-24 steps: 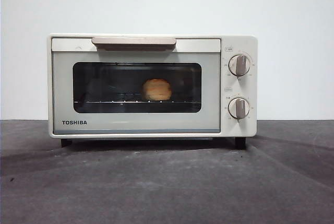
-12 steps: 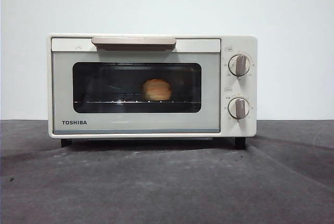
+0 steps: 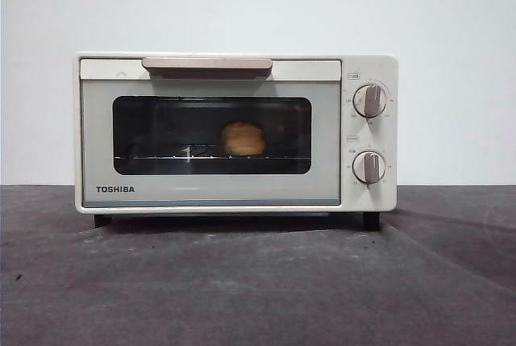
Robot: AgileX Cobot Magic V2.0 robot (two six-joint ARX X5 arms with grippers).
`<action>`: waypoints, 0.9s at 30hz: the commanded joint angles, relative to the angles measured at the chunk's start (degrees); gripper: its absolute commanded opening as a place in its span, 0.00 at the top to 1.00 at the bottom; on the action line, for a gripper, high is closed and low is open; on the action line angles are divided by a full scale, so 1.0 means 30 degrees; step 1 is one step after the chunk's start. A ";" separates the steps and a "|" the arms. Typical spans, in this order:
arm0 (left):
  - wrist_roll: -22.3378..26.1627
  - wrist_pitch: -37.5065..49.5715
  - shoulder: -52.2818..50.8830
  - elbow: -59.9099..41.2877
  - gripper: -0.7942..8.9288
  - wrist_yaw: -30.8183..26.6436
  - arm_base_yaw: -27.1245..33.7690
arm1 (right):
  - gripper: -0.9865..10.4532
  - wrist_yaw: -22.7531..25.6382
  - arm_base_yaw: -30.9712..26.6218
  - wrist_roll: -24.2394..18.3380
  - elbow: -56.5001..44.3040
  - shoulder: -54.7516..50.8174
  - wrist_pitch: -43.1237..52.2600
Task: The left arm flap open the oven, the right arm pick bread and place it into oven, the left arm flap close the oven
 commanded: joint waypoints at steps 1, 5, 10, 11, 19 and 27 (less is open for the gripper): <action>-0.0189 0.0109 -0.0488 -0.0670 0.90 -0.0066 0.0044 | 0.91 0.0022 0.0175 -0.0095 0.0211 0.0109 0.0204; -0.0182 -0.0160 -0.0845 -0.1508 0.90 -0.0066 0.0044 | 0.91 0.0022 0.0175 -0.0095 0.0211 0.0109 0.0204; -0.0182 -0.0743 -0.0845 -0.2353 0.90 -0.0066 0.0044 | 0.91 0.0022 0.0175 -0.0095 0.0211 0.0109 0.0204; -0.0175 -0.1013 -0.0845 -0.2441 0.90 -0.0066 0.0044 | 0.91 0.0022 0.0175 -0.0095 0.0211 0.0109 0.0204; -0.0182 -0.2142 -0.0845 -0.2441 0.90 -0.0087 0.0044 | 0.91 0.0022 0.0175 -0.0095 0.0211 0.0109 0.0204; -0.0182 -0.2142 -0.0845 -0.2441 0.90 -0.0087 0.0044 | 0.91 0.0015 0.0175 -0.0095 0.0211 0.0109 0.0204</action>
